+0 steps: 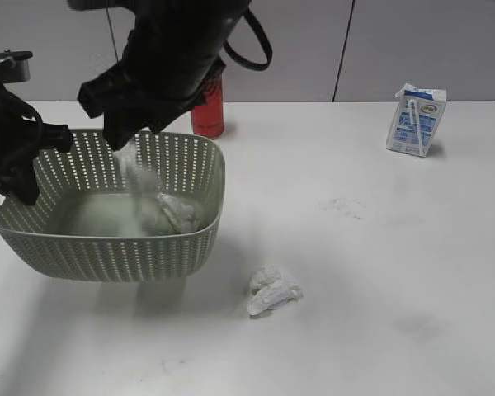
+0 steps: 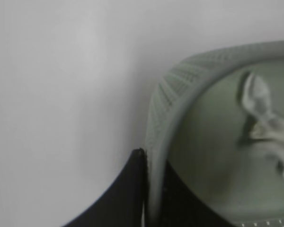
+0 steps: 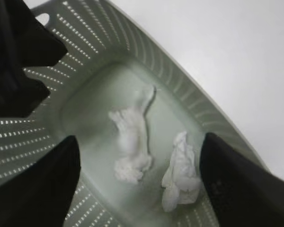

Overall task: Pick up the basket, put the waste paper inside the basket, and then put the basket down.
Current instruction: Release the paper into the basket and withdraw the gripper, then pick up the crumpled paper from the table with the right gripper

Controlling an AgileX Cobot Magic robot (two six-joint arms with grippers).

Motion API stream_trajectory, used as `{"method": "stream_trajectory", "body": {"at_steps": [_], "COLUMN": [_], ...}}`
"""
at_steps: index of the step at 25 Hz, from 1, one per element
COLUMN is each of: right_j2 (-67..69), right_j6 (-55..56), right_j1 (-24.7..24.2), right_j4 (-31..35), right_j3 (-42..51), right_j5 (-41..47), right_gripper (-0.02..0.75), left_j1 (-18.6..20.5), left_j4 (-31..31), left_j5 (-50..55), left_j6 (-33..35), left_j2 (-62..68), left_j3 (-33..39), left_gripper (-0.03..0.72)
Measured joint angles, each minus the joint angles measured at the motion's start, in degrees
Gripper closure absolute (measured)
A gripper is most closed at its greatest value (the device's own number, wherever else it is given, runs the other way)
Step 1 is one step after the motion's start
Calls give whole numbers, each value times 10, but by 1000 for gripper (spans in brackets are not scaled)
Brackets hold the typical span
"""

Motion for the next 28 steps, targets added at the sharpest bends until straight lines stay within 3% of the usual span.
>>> {"method": "stream_trajectory", "body": {"at_steps": [2,7,11,14,18,24,28], "right_j2": [0,-30,-69,-82,-82,-80,-67], "right_j6": [8,26,33,44,65,127,166], "right_j1": [-6,-60,-123,-137,-120,-61,-19], "right_j4": [-9,-51,-86,-93,-86,-85,-96], "right_j3": [-5,-48,-47,5,148,354,399], "right_j5": [14,103,137,142,136,-56,-141], "right_gripper": [118,131,150,162,167,167,167], "left_j1": [0,12,59,97,135,141,141], "left_j4": [1,10,10,11,14,6,-3], "left_j5": [0,5,20,38,51,48,47], "left_j6": [0,1,39,73,94,99,99], "left_j2": [0,0,0,0,0,0,0], "left_j3": [0,0,0,0,0,0,0], "left_gripper": [683,683,683,683,683,683,683]}}
